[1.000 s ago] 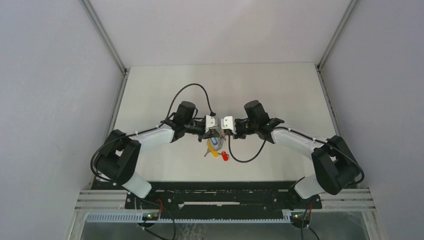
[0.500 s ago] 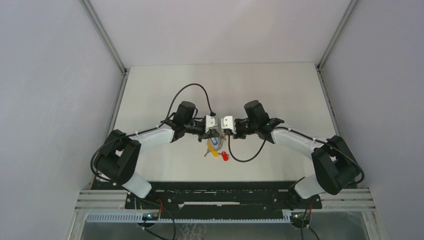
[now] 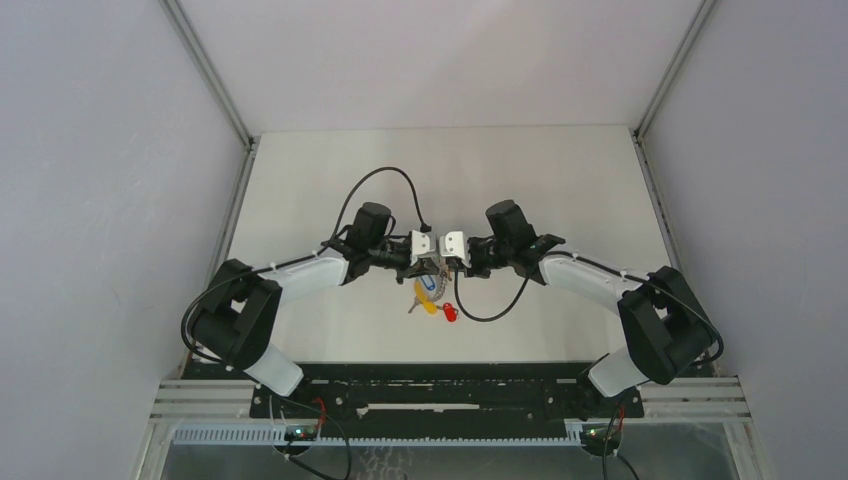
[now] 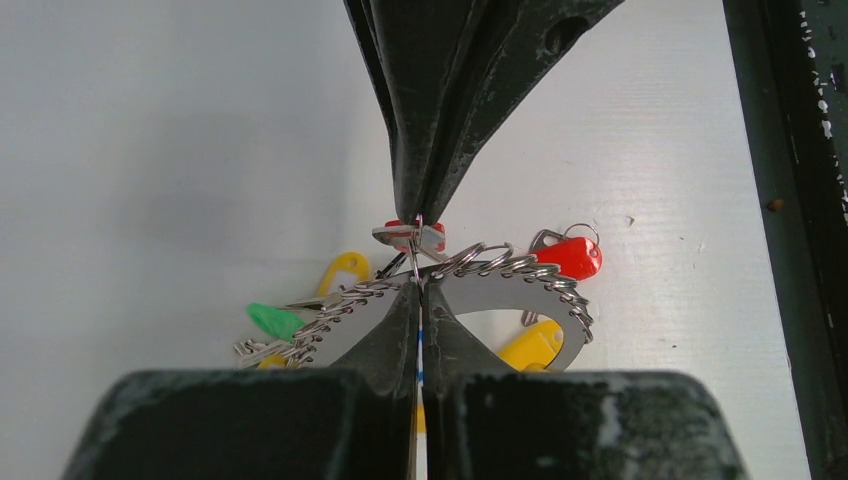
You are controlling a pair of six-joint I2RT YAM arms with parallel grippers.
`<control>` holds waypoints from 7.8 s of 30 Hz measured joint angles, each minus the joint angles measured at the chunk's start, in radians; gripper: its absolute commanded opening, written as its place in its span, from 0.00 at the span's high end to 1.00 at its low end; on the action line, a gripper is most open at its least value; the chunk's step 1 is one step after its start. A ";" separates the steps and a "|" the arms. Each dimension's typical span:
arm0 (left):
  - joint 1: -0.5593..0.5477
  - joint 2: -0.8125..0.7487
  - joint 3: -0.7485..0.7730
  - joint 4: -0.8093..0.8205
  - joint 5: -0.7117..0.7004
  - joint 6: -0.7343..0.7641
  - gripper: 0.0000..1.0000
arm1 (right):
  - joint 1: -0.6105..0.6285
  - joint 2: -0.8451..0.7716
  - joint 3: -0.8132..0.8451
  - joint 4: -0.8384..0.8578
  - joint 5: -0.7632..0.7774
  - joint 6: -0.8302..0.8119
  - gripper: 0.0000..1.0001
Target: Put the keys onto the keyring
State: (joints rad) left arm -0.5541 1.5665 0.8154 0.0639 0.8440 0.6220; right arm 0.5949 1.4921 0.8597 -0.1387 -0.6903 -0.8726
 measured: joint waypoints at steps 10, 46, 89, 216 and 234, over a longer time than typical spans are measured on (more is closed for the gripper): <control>0.000 0.000 0.000 0.000 0.000 0.000 1.00 | -0.006 0.000 0.000 -0.005 0.000 0.001 1.00; 0.000 0.000 0.000 -0.003 0.001 0.010 1.00 | -0.011 -0.027 0.000 -0.013 0.000 -0.002 1.00; 0.000 0.000 0.000 -0.007 0.002 0.010 1.00 | -0.011 -0.013 0.002 -0.013 0.001 0.002 1.00; -0.104 -0.065 -0.255 0.469 -0.377 -0.594 0.71 | -0.100 -0.079 -0.141 0.225 0.139 0.641 0.65; -0.190 0.030 0.013 0.070 -0.502 -0.730 0.77 | -0.164 0.047 -0.138 0.235 0.186 0.933 0.64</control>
State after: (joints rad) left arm -0.7437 1.5967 0.8284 0.1337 0.3424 -0.1078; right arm 0.4313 1.5394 0.7212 0.0963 -0.5041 0.0608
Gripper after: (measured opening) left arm 0.253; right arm 0.350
